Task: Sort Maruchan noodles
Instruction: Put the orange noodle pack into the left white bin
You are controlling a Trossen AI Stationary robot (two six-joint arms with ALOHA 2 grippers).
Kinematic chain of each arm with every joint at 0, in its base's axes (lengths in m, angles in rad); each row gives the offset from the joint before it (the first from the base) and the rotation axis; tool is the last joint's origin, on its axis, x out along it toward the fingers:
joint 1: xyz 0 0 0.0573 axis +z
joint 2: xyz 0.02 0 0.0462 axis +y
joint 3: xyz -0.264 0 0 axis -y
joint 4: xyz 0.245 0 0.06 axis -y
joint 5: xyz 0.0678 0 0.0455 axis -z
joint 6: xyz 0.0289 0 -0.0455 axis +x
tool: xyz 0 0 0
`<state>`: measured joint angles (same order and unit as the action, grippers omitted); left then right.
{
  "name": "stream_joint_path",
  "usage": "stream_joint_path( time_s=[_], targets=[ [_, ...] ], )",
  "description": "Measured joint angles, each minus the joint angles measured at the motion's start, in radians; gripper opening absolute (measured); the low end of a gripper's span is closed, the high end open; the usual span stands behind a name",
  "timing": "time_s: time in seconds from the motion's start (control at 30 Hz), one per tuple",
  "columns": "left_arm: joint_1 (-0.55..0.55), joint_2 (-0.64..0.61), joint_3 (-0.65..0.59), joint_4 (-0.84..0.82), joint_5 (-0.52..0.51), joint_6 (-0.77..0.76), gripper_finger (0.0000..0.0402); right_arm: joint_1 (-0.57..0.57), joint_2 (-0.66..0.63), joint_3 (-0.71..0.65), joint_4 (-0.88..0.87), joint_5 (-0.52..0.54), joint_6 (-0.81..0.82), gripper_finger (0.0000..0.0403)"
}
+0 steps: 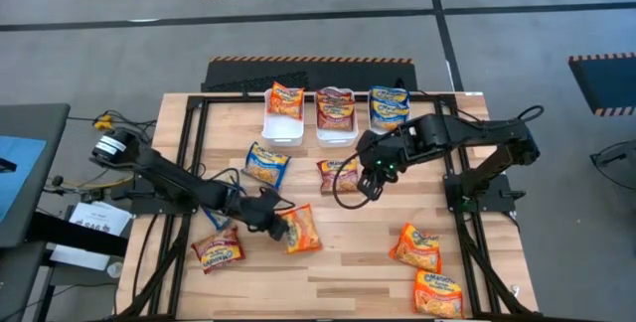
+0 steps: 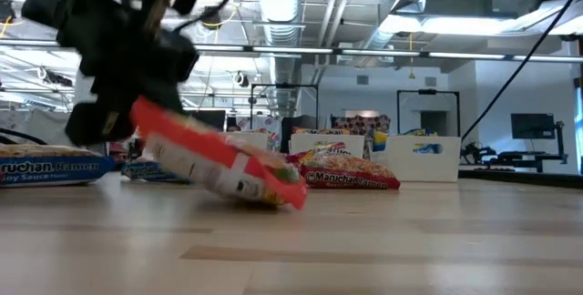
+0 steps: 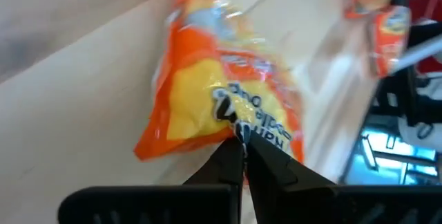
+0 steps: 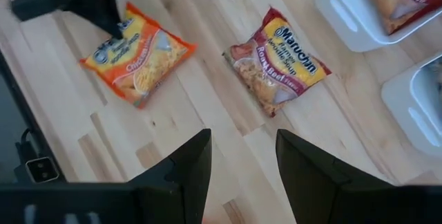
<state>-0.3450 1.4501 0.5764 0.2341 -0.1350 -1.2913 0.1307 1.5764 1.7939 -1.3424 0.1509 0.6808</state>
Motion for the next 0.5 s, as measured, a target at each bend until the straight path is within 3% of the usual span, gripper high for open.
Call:
stream_joint_path(
  time_s=[0.27, 0.5],
  targets=[
    [0.002, -0.115, 0.067, -0.251, -0.006, 0.120, 0.0000, 0.001, 0.000, 0.000, 0.063, 0.009, 0.000, 0.0187],
    [0.019, -0.245, 0.071, -0.366, -0.004, 0.223, 0.0000, 0.000, 0.000, 0.000, 0.109, 0.009, -0.024, 0.0187]
  ],
)
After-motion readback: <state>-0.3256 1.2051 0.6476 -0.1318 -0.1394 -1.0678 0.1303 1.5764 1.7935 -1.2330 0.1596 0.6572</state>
